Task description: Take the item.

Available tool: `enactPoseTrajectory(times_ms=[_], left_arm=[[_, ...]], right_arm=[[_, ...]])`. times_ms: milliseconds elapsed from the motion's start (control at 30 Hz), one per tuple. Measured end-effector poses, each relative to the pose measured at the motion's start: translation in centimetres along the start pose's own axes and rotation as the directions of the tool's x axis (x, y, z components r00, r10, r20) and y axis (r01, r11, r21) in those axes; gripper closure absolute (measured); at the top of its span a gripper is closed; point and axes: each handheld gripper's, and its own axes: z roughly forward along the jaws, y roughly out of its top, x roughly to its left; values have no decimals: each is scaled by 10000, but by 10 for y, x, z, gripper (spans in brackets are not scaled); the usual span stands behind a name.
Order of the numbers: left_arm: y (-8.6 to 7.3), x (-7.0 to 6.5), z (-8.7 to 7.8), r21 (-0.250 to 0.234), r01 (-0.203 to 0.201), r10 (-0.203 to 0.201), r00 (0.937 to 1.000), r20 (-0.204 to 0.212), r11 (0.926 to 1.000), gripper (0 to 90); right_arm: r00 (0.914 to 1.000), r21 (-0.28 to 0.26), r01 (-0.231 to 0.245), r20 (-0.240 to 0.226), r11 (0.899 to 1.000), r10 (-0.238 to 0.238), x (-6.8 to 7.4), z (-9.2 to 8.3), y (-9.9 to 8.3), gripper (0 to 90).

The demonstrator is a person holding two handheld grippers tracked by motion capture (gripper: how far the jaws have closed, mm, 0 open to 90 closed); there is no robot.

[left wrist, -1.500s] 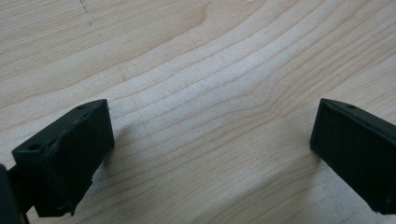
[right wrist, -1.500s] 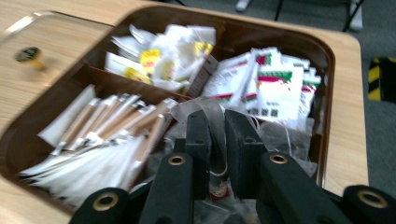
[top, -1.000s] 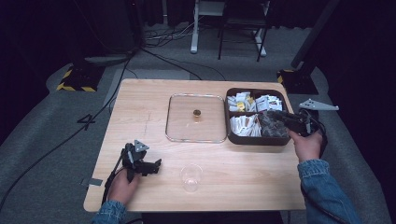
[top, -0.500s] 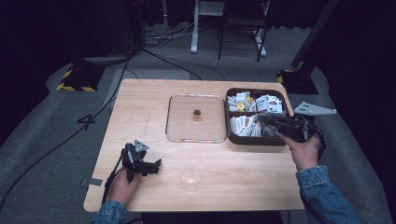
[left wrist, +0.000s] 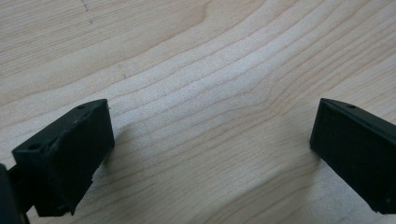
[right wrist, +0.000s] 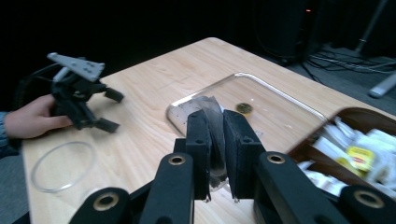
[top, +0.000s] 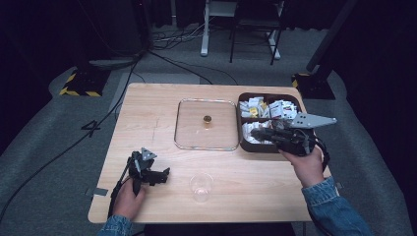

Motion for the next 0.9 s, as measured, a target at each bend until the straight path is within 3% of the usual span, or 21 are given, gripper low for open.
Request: enactPoseTrajectory(times_ms=[233,433,900], left_arm=[[0,0,0,3,-1,1,10000,3,10000,0],[0,0,0,0,3,-3,10000,2,10000,0],[0,0,0,-8,-33,33,10000,11,10000,0]], right_arm=[[9962,82,438,-761,9990,-430,26,13,9,812],[9877,154,773,-1376,9969,-745,47,22,14,812],[9641,433,1001,-2512,9940,-862,80,47,11,812]])
